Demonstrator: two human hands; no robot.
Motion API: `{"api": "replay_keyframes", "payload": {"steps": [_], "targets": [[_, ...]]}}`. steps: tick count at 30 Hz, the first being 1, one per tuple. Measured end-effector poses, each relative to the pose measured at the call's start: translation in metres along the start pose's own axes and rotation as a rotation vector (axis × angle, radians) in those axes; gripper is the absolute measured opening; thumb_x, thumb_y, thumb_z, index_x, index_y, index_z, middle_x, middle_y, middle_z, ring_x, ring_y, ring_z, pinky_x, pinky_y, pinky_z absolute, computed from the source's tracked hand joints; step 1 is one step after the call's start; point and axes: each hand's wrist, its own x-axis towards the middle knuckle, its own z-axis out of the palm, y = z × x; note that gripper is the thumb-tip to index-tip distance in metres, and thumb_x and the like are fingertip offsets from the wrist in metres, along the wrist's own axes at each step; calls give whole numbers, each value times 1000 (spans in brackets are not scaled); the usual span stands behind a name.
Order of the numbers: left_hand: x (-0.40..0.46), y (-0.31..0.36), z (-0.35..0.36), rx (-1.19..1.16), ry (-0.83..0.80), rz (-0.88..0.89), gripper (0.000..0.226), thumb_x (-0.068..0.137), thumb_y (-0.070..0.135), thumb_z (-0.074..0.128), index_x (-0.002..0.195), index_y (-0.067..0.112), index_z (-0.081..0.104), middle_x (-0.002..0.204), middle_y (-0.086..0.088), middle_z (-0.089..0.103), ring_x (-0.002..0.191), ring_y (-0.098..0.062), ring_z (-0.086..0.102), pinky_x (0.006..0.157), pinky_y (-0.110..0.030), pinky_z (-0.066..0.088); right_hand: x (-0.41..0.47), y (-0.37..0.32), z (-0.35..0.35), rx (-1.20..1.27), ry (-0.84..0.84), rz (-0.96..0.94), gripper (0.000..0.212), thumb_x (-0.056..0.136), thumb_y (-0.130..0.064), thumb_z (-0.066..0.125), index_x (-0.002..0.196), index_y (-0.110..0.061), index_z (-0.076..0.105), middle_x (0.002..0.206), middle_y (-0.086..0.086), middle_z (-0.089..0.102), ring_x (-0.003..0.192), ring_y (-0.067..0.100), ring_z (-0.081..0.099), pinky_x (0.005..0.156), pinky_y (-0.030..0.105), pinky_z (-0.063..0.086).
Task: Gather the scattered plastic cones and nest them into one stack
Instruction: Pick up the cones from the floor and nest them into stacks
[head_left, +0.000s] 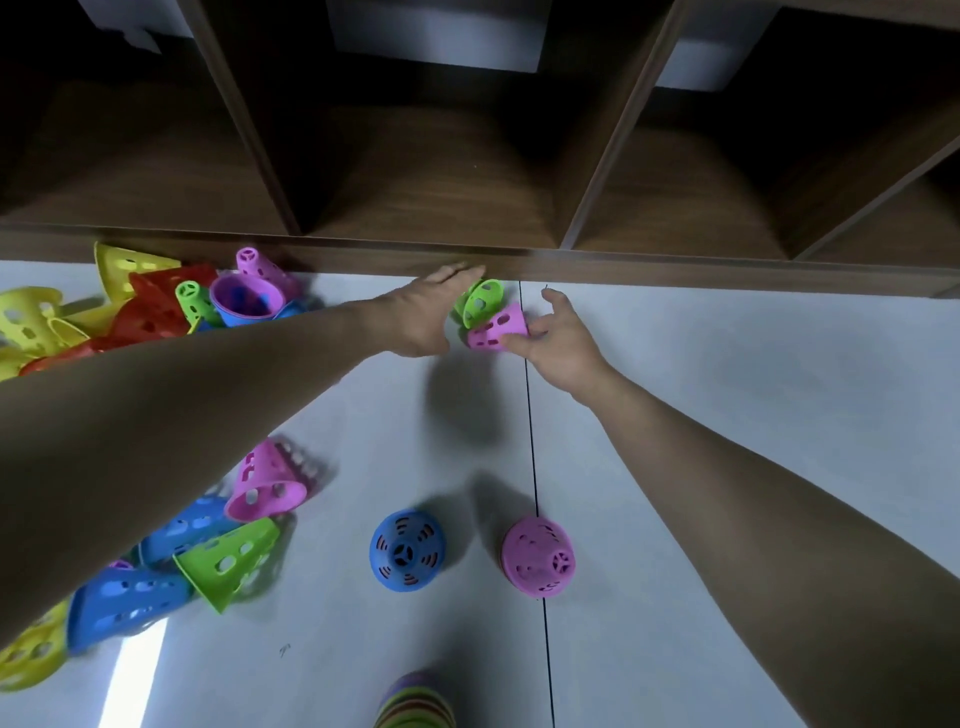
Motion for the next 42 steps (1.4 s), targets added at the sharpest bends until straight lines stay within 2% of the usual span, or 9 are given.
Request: {"api": "replay_keyframes", "payload": {"steps": [4,10,19,23,27,30,32,35,42], "targets": [[12,14,-3,189,-31,26,106,76,6,73,159,34,11,156,0,26,136,-27,40,95,-33,50,-5,16,7,-8,-52,-17,91,80,-28,83,153,-22,29,107,11,68,102,23,66,77,21,47],[11,14,3,372,43,-11,51,76,38,74,122,24,56,118,-7,42,118,-29,45,91,-43,51,-21,24,-6,-439,-74,-190,42,82,-34,74,121,-26,62,107,-1,52,107,20,50,95,33,45],[-35,-18,27,277,-41,-194,71,83,84,30,130,34,46,126,-10,47,115,-38,51,97,-48,46,-44,31,-13,-1008,-113,-215,39,80,-56,63,100,-23,60,103,-1,58,105,23,51,96,36,35],[-58,-10,26,267,-77,-138,65,90,77,23,134,36,46,122,-9,51,110,-34,56,96,-45,47,-69,30,-14,-612,-120,-69,26,84,-50,63,74,-28,55,75,-8,62,80,15,57,84,33,40],[-82,7,17,317,-145,-141,69,76,93,29,113,38,49,95,5,58,89,-19,57,77,-34,51,-93,32,-17,-113,-92,15,30,88,-43,64,85,-13,65,70,-7,58,63,12,51,59,27,38],[-96,15,19,349,-234,-285,95,74,94,25,126,18,50,99,-9,61,90,-23,54,73,-35,43,-117,30,-18,139,-77,74,27,91,-36,67,94,-9,66,75,-4,59,63,10,48,59,24,35],[-108,15,20,241,-198,-281,97,73,95,15,105,15,59,93,-5,62,85,-19,54,78,-35,43,-137,29,-17,258,-57,63,23,92,-30,69,97,-9,65,81,-2,65,68,8,52,63,23,38],[-130,20,19,100,-85,-155,89,75,91,3,75,18,54,69,1,56,70,-17,55,80,-35,48,-170,28,-19,276,20,-52,17,88,-23,74,97,-19,61,92,-3,70,72,-1,56,66,12,42],[-184,49,24,17,15,-61,68,73,92,33,87,27,51,64,-3,60,60,-15,59,62,-37,51,-216,53,-20,-122,-44,-238,45,82,-33,74,118,-42,49,110,-18,62,106,3,56,85,14,42]]}}
